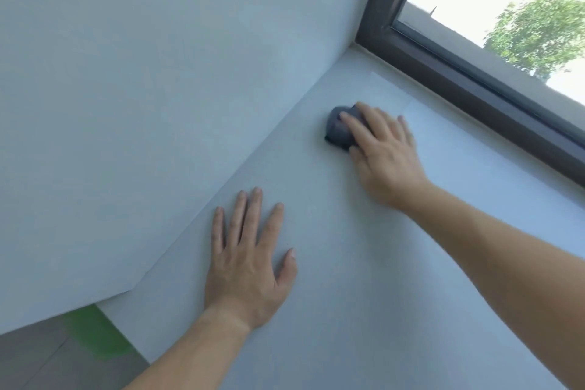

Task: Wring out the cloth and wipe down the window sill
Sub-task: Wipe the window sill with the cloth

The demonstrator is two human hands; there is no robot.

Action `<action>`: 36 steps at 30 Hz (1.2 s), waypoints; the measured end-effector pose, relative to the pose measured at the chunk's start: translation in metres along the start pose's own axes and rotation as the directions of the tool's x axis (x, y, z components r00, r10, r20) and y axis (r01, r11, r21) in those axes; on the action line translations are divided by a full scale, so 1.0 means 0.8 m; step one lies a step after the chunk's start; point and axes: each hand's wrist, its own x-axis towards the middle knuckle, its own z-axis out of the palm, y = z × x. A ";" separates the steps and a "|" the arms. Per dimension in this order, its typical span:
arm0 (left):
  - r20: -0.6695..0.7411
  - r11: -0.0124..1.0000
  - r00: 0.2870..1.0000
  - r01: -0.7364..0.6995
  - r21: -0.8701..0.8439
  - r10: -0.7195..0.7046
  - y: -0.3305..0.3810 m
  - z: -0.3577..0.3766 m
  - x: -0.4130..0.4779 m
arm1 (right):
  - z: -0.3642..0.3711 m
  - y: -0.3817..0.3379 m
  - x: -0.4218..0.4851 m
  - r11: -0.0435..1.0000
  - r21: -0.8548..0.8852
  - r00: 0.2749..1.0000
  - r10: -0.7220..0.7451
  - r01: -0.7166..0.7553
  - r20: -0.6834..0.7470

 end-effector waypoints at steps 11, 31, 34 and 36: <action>0.003 1.000 1.000 0.017 -0.026 -0.017 0.003 -0.003 0.000 | 0.002 0.011 -0.075 1.000 -0.019 1.000 -0.012 0.012 0.011; -0.006 0.986 0.993 0.117 -0.123 -0.118 -0.038 -0.008 -0.098 | 0.043 -0.145 -0.155 0.998 0.060 1.000 0.000 0.000 -0.014; 0.013 0.996 0.997 0.079 -0.042 -0.079 -0.040 -0.003 -0.108 | 0.041 -0.142 -0.160 0.970 0.042 0.969 -0.241 0.239 0.057; 0.014 0.997 0.997 0.074 -0.023 -0.074 -0.041 -0.001 -0.107 | 0.034 -0.119 -0.112 0.987 0.009 0.987 -0.160 0.160 0.031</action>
